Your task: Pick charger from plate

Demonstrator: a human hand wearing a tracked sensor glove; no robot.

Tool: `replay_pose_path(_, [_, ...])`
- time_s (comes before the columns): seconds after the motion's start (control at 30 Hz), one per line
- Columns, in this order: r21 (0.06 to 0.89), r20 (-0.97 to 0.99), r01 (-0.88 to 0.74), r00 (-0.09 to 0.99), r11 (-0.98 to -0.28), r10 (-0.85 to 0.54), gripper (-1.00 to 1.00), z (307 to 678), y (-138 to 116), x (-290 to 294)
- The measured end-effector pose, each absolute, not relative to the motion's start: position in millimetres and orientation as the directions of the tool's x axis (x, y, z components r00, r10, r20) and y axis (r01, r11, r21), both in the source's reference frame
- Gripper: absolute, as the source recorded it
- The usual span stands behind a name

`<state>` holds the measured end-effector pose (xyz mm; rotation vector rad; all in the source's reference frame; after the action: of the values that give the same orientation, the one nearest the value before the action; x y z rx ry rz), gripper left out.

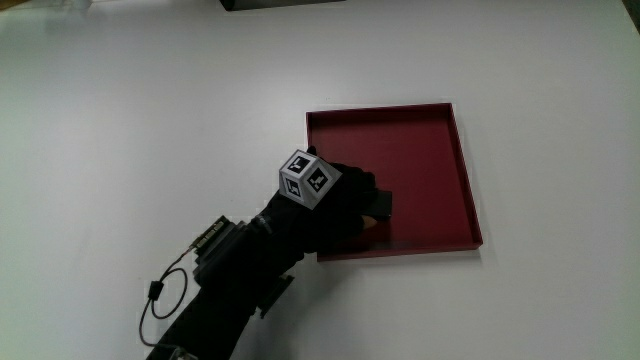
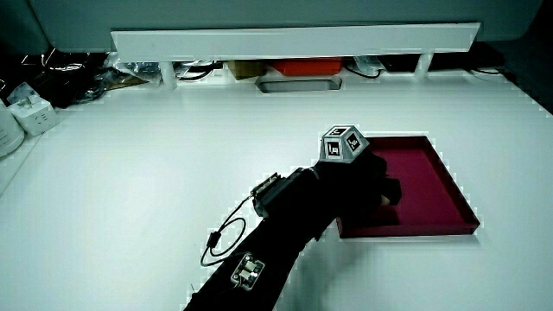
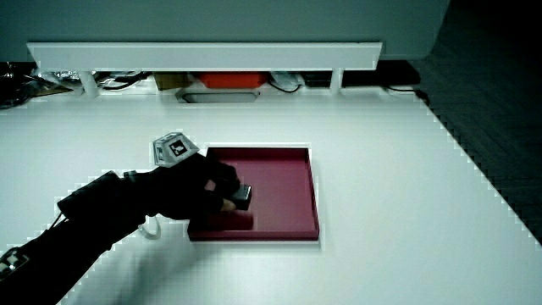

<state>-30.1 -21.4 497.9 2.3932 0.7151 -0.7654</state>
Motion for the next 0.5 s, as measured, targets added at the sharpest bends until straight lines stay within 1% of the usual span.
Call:
replay_pose_path(0.03, [0.309,-0.646,0.616,0.695,-0.724,0.315,1.00,496,-21,-33])
replay_pose_path(0.07, [0.282,-0.639,0.620,0.690,-0.732,0.338,1.00,492,-21,-35])
replay_pose_path(0.13, [0.285,-0.634,0.615,0.696,-0.735,0.337,1.00,482,-21,-39])
replay_pose_path(0.2, [0.253,-0.654,0.627,0.672,-0.737,0.347,1.00,483,-20,-45])
replay_pose_path(0.23, [0.260,-0.651,0.625,0.677,-0.736,0.344,1.00,478,-20,-48])
replay_pose_path(0.33, [0.206,-0.663,0.634,0.651,-0.745,0.370,1.00,474,-19,-59])
replay_pose_path(0.37, [0.183,-0.635,0.649,0.652,-0.739,0.415,1.00,466,-19,-62])
replay_pose_path(0.4, [0.183,-0.641,0.648,0.649,-0.740,0.409,1.00,466,-20,-66])
replay_pose_path(0.47, [0.150,-0.622,0.654,0.646,-0.742,0.443,1.00,455,-21,-75])
replay_pose_path(0.5, [0.157,-0.630,0.642,0.651,-0.751,0.424,1.00,453,-21,-80])
